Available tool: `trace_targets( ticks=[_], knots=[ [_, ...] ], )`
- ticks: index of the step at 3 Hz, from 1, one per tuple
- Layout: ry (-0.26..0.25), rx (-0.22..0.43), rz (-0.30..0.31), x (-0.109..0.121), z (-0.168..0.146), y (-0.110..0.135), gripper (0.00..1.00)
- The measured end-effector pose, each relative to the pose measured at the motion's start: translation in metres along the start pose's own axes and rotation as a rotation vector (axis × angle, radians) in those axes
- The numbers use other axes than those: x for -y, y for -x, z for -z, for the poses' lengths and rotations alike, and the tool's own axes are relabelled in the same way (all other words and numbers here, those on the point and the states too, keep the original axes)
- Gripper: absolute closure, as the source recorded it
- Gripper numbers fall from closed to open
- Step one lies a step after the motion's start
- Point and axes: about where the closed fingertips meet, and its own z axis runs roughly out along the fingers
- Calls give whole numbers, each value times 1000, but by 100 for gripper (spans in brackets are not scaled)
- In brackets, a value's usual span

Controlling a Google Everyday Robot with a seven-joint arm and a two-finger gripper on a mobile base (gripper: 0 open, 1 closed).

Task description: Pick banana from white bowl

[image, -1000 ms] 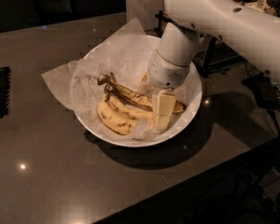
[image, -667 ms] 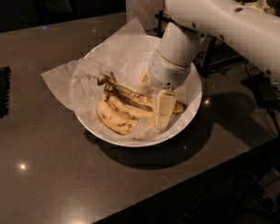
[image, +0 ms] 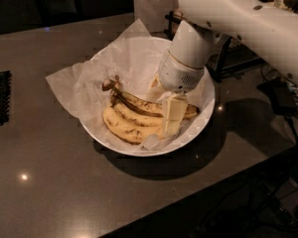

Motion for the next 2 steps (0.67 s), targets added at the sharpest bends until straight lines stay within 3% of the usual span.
trace_targets(
  ticks=[1,2],
  knots=[
    [-63,19,24,-1,22,3,100],
    [-128,26,37,-4,43,5,100]
  ],
)
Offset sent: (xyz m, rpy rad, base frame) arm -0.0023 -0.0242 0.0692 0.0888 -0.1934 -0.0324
